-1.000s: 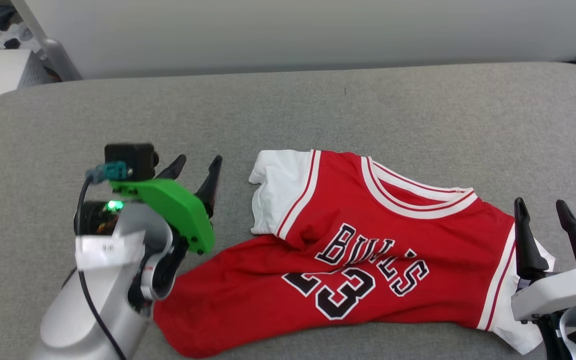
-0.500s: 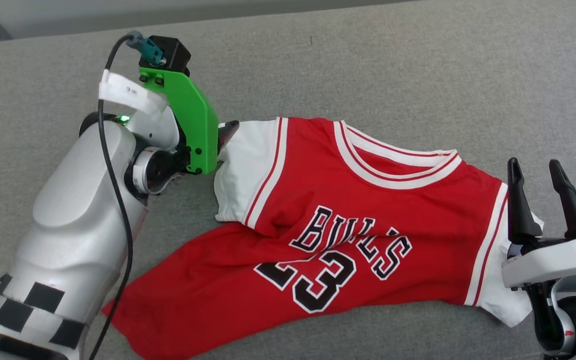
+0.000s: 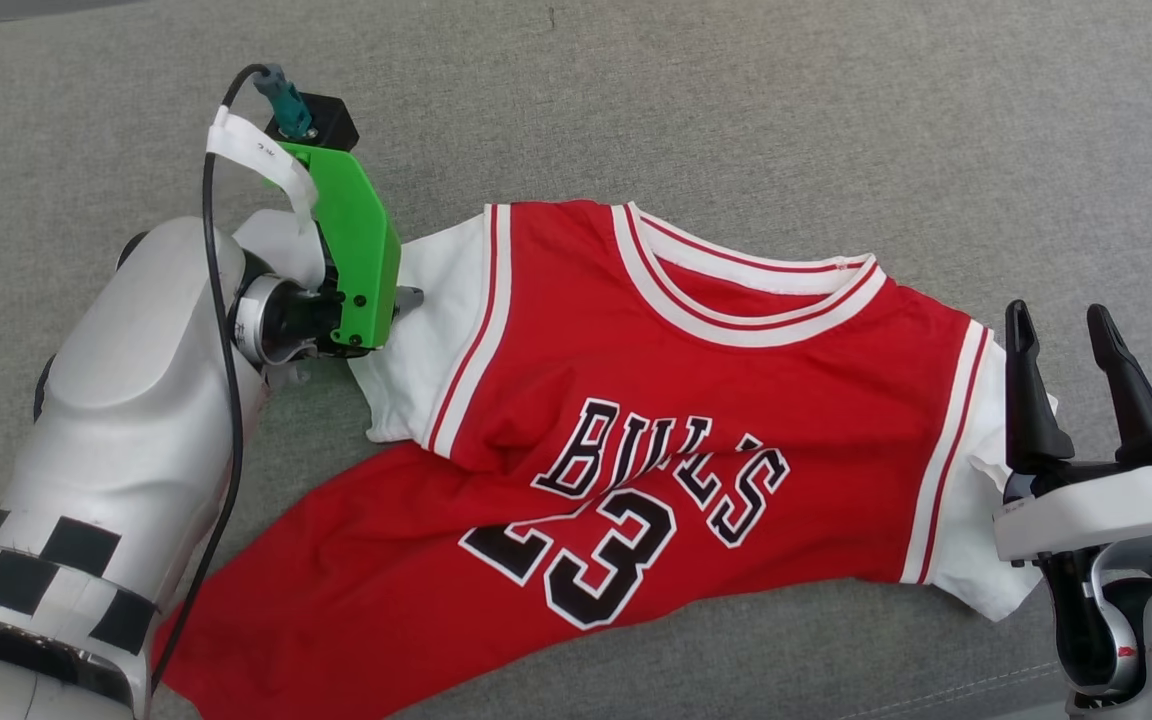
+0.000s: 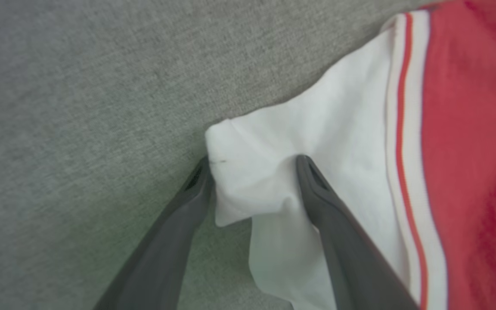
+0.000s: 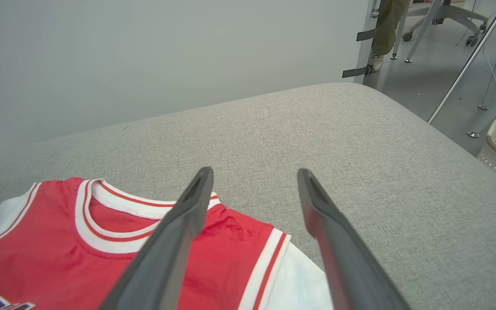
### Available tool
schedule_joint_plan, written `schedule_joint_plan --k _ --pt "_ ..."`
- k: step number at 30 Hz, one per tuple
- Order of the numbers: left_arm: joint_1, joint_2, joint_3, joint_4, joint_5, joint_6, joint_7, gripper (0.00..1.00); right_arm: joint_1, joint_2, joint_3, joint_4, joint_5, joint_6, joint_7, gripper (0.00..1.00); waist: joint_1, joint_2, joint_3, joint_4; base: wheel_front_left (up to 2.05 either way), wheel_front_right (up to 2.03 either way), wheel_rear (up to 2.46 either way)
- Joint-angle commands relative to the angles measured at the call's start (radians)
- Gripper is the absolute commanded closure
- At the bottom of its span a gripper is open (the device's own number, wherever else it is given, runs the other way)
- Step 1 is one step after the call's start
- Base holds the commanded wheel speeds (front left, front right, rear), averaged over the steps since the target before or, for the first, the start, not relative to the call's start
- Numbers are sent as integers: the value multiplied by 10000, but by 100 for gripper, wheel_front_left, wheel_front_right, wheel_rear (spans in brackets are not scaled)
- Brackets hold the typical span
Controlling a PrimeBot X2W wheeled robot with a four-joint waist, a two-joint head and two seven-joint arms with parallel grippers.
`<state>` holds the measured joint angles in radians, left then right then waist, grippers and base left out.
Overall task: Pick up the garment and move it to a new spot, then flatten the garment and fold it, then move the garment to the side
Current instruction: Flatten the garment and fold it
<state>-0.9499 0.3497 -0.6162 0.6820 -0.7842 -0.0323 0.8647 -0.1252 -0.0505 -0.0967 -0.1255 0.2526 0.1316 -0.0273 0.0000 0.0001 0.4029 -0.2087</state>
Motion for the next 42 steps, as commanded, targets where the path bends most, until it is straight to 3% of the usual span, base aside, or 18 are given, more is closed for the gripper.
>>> schedule_joint_plan --k 1,2,3,9,18,26,32,42 --pt "588 -132 -370 567 95 -27 193 29 -180 2 -10 24 39 -9 -82 0 0 -1 65 -47 0 0 0" --pt "676 -215 -447 703 70 -90 261 80 -193 2 -28 22 34 -9 -85 0 0 -1 70 -39 0 0 0" --pt "723 -264 -481 789 54 -130 254 100 -202 2 -41 20 33 -9 -81 0 0 -1 69 -33 0 0 0" --pt "828 -400 -752 1162 252 -303 -139 100 -163 2 -194 -47 -76 -9 55 0 0 -1 -127 157 0 0 0" --pt "943 -153 -300 814 475 -290 -2762 100 101 -59 -348 122 -86 -9 621 0 0 -1 -977 723 0 0 0" --pt "1753 369 95 -258 720 398 -4541 100 443 -502 -382 576 426 -9 1502 0 0 -1 -1767 1287 0 0 0" --pt "2708 923 530 -1522 541 1017 -5013 100 600 -1069 -478 1115 1217 -9 2746 0 0 -1 -2115 1601 0 0 0" --pt "3688 1513 827 -4030 301 1679 -4799 100 124 -2802 116 1703 2535 -9 6328 0 0 -1 -1893 2126 0 0 0"
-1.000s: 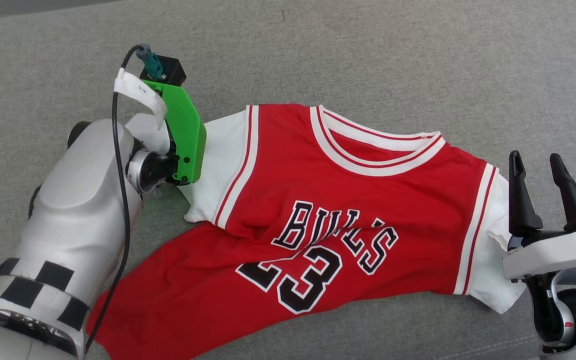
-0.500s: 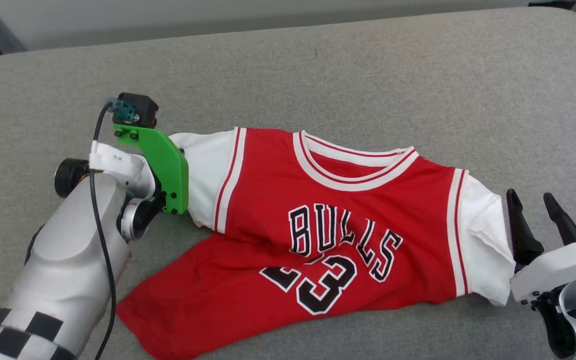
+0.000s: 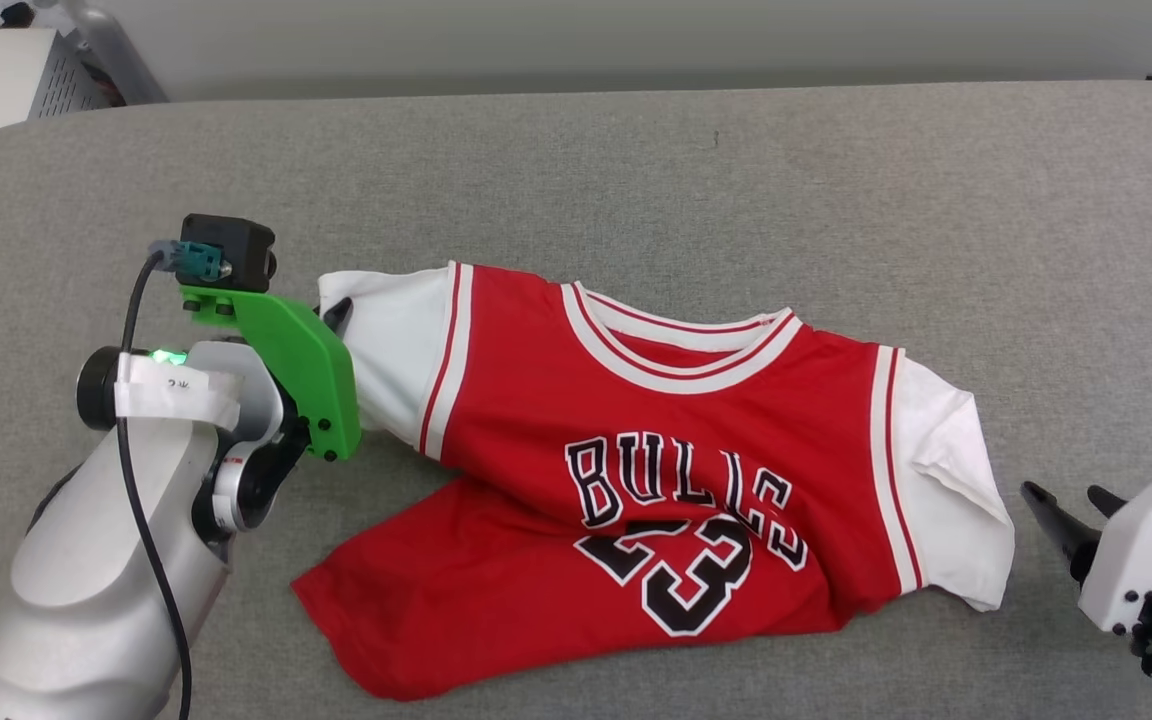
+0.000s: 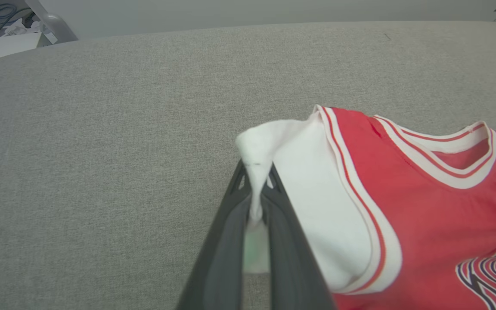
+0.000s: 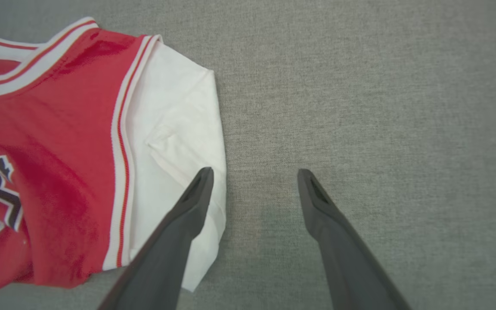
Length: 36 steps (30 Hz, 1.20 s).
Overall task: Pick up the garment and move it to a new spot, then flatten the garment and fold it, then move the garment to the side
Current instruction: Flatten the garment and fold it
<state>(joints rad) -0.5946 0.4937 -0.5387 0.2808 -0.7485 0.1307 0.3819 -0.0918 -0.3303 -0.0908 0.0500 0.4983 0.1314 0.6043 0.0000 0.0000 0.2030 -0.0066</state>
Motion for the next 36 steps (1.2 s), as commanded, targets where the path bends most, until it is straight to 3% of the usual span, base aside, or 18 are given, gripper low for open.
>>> schedule_joint_plan --k 1,11,19,22,36 --pt "179 80 62 -190 -78 98 57 100 -352 -144 244 -62 184 -7 241 0 0 0 158 137 0 0 0" --pt "135 61 87 -960 -115 337 147 100 -1903 -1081 2412 718 820 -7 1372 0 0 0 892 354 0 0 0" --pt "42 7 96 -990 -161 332 72 100 -2221 -1244 3758 1992 1454 -7 2383 0 0 0 1197 461 0 0 0" --pt "24 14 106 -947 -174 329 42 100 -2379 -1252 3983 2241 1652 -7 2411 100 0 0 1219 455 0 0 0" --pt "-213 124 372 -493 60 499 -711 100 -3692 -1828 3616 2420 1660 -7 1119 100 0 0 404 292 0 0 0"
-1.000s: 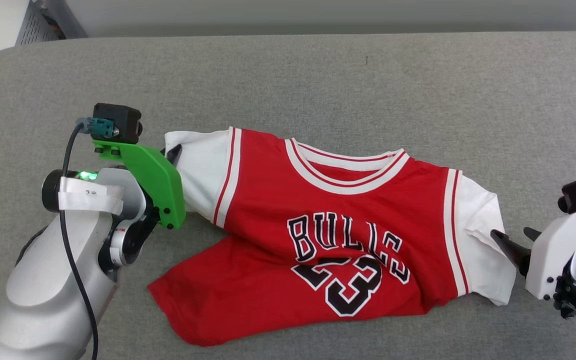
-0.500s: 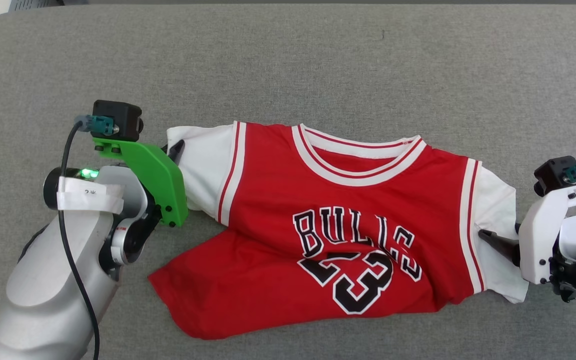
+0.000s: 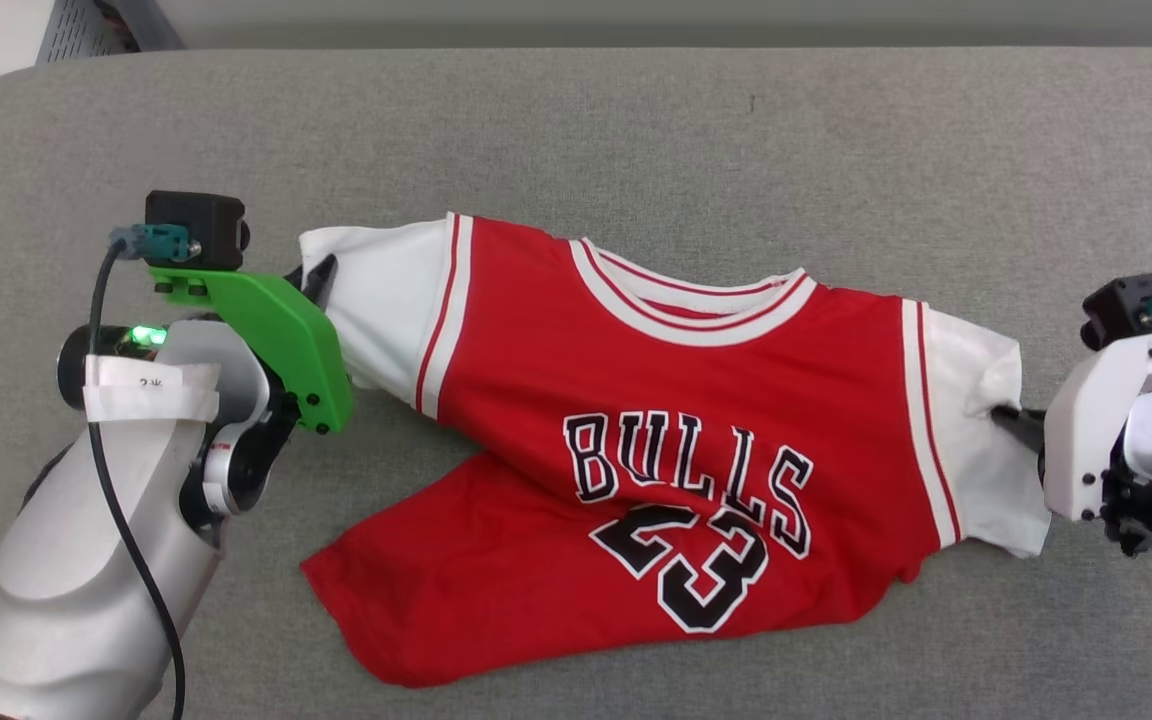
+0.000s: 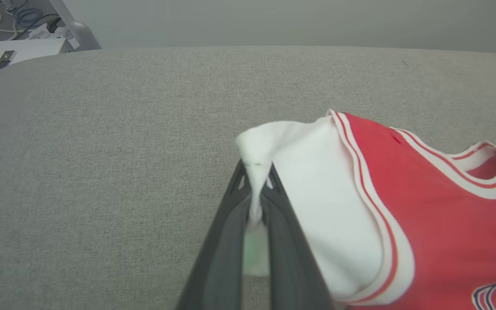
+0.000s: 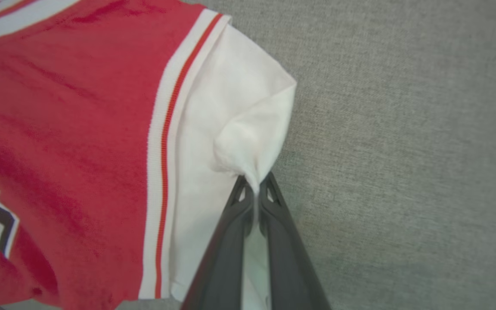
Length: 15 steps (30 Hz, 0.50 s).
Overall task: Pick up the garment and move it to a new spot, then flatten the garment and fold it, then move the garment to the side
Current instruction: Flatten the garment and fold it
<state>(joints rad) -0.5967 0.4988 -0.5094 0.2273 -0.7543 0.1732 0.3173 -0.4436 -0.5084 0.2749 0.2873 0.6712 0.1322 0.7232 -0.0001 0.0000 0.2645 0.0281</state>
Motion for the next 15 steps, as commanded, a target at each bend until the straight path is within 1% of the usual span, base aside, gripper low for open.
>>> schedule_joint_plan --k 1,5,9,15 --pt "-261 52 105 80 139 102 -123 100 -271 -74 -94 59 -120 -15 -154 100 1 0 -273 -56 0 0 0" --pt "-722 -18 197 437 225 129 -297 100 -817 -123 -230 274 -293 -15 -299 100 1 0 -574 -103 0 0 0" --pt "-1467 -131 311 1175 246 -31 -480 100 -1598 -86 -251 551 -534 -15 -335 100 1 0 -703 -157 0 0 0" --pt "-3137 -404 523 2636 457 -304 -1187 100 -3507 220 -191 1166 -974 -15 -944 100 1 0 -531 -343 0 0 0"
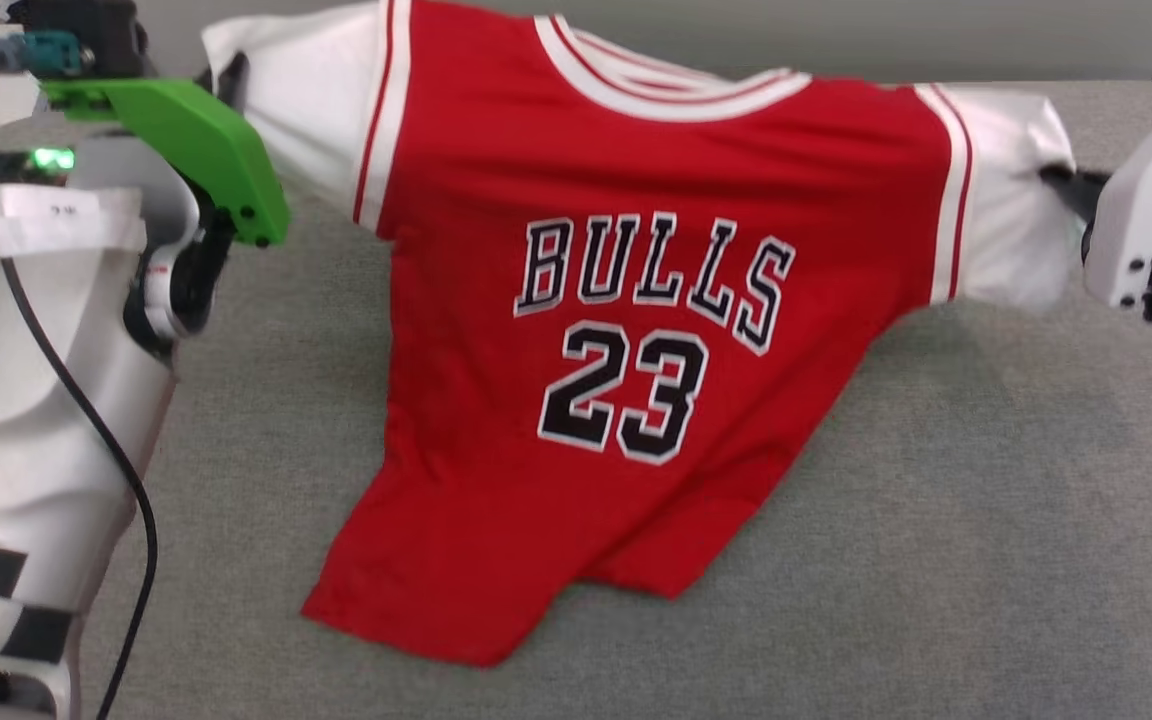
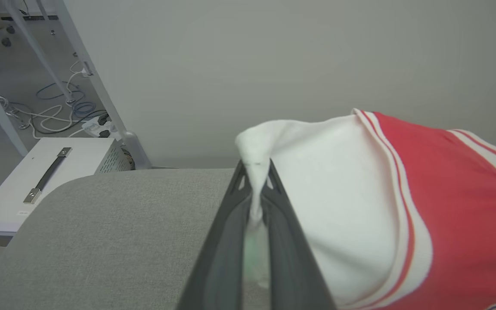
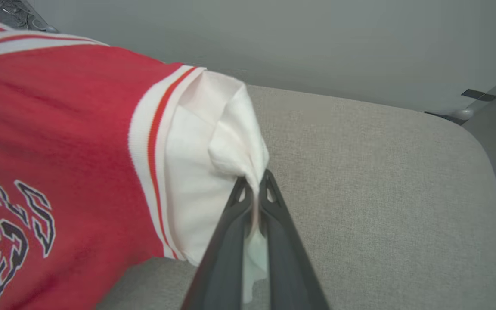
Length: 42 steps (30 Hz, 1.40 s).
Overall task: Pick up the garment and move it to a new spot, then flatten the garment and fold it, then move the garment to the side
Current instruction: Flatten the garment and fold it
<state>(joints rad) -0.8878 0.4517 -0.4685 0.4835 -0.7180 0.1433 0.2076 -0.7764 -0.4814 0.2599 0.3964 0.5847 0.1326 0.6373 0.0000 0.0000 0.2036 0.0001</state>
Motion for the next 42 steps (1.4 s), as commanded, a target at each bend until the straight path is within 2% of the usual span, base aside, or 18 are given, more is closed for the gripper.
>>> schedule_joint_plan --k 1,14,15,22,33,42 --pt "-591 12 175 328 132 -41 -257 100 -610 38 -64 249 -195 -19 -281 100 0 0 170 -99 0 0 0" --pt "-5084 -132 425 2690 1083 -330 -2275 100 -5650 873 -789 2847 -1489 -19 -2805 100 0 0 1341 -327 0 0 0" --pt "-5897 -155 421 2978 1271 -337 -2655 100 -6628 1013 -995 3305 -1800 -19 -3379 100 0 0 1608 -372 0 0 0" --pt "-7289 -263 357 3565 1484 -466 -3100 100 -8346 1226 -1199 4237 -2188 -19 -4265 100 0 0 2424 -429 0 0 0" --pt "-7223 -708 391 4646 1183 -685 -3619 100 -8631 1601 -469 5234 -1752 -19 -4829 100 0 0 3682 -514 0 0 0" --pt "-6023 -1183 536 5839 457 -1444 -3539 100 -7591 1503 950 5063 -561 -19 -5023 100 0 0 3819 -512 0 0 0"
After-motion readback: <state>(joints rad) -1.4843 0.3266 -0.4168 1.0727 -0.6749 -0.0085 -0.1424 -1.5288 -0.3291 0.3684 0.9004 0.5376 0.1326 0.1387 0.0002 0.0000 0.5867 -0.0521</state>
